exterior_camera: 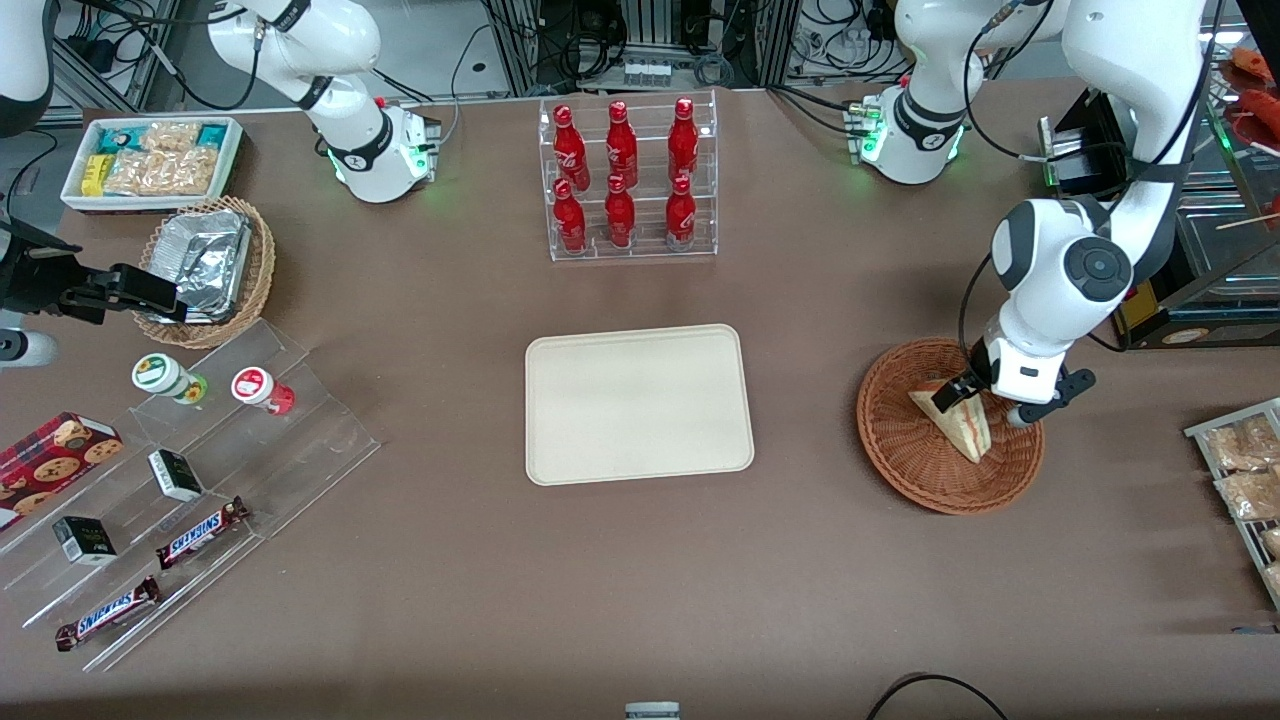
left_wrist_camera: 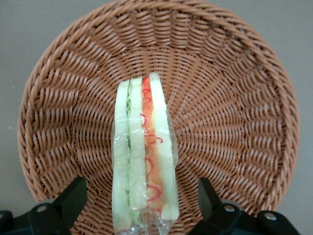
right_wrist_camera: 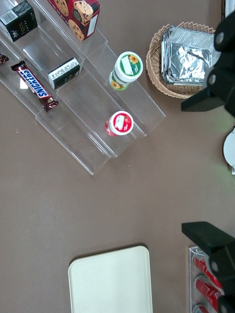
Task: Place sandwich from basket to tray
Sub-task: 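Lower the left gripper onto the sandwich and close on it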
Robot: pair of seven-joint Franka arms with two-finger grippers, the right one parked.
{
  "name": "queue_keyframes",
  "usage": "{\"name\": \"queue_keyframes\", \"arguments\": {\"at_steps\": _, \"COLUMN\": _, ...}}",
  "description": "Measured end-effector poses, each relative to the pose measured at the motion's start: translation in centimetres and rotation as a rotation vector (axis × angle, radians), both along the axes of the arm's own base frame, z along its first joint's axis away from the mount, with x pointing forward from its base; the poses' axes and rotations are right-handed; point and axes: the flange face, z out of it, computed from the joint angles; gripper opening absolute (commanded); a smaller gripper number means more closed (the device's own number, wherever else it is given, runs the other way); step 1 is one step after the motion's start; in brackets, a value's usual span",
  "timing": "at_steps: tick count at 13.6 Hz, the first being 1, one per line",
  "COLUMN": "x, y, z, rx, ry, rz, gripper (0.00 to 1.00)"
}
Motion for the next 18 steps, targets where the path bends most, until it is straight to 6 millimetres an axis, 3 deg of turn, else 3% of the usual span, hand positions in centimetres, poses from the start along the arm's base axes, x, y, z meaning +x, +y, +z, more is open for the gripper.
{"name": "queue_keyframes", "arguments": {"at_steps": 1, "x": -0.1, "y": 0.0, "z": -0.3, "rx": 0.0, "ry": 0.006, "rz": 0.0, "gripper": 1.0}}
{"name": "queue_keyframes", "arguments": {"at_steps": 2, "x": -0.2, "y": 0.0, "z": -0.6, "rx": 0.0, "ry": 0.01, "rz": 0.001, "gripper": 0.91}}
{"name": "queue_keyframes", "arguments": {"at_steps": 3, "x": -0.2, "y": 0.0, "z": -0.8, "rx": -0.001, "ry": 0.011, "rz": 0.001, "gripper": 0.62}}
{"name": "queue_keyframes", "arguments": {"at_steps": 4, "x": -0.2, "y": 0.0, "z": -1.0, "rx": -0.002, "ry": 0.009, "rz": 0.001, "gripper": 0.26}}
{"name": "queue_keyframes", "arguments": {"at_steps": 5, "x": -0.1, "y": 0.0, "z": -1.2, "rx": -0.003, "ry": 0.007, "rz": 0.001, "gripper": 0.03}}
{"name": "queue_keyframes", "arguments": {"at_steps": 10, "x": 0.0, "y": 0.0, "z": -1.1, "rx": -0.003, "ry": 0.0, "rz": 0.002, "gripper": 0.0}}
{"name": "queue_keyframes", "arguments": {"at_steps": 13, "x": 0.5, "y": 0.0, "z": 0.4, "rx": -0.003, "ry": -0.029, "rz": 0.002, "gripper": 0.0}}
{"name": "queue_keyframes", "arguments": {"at_steps": 16, "x": 1.1, "y": -1.0, "z": 4.6, "rx": 0.018, "ry": -0.013, "rz": -0.029, "gripper": 0.0}}
{"name": "queue_keyframes", "arguments": {"at_steps": 18, "x": 1.9, "y": -4.6, "z": 10.0, "rx": 0.035, "ry": 0.057, "rz": -0.089, "gripper": 0.0}}
